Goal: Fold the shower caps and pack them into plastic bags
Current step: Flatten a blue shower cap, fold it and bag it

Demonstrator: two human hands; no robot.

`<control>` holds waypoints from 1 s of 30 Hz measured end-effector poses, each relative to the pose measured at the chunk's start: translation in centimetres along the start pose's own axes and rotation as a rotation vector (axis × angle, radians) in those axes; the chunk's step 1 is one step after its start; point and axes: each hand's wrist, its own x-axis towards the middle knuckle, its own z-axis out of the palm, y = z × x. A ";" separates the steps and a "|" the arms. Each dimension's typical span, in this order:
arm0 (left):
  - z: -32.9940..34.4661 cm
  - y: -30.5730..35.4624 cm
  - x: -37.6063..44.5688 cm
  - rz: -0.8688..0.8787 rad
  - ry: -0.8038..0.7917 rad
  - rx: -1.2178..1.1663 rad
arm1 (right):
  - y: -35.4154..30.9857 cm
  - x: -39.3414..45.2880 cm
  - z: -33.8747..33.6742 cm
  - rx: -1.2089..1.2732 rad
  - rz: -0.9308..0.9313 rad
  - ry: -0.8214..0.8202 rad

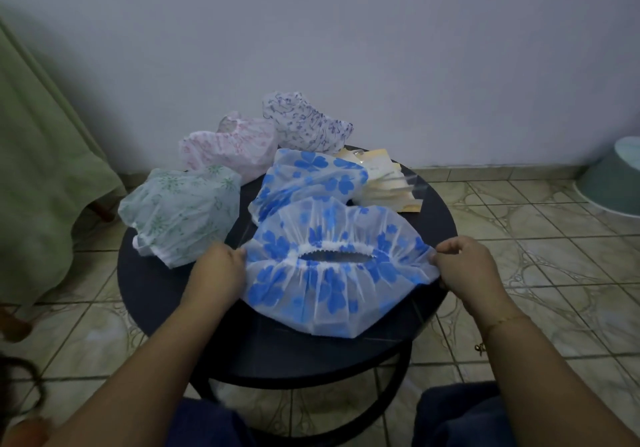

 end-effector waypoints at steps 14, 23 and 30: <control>-0.6 2.1 -3.0 0.394 -0.003 -0.006 | -0.8 -0.6 0.1 0.132 0.071 -0.205; 0.4 3.9 -2.7 0.344 -0.035 -0.162 | -1.0 -0.5 1.2 0.285 0.039 -0.288; 1.4 3.2 -1.0 0.256 0.055 -0.255 | -0.6 0.0 0.9 0.238 -0.031 -0.112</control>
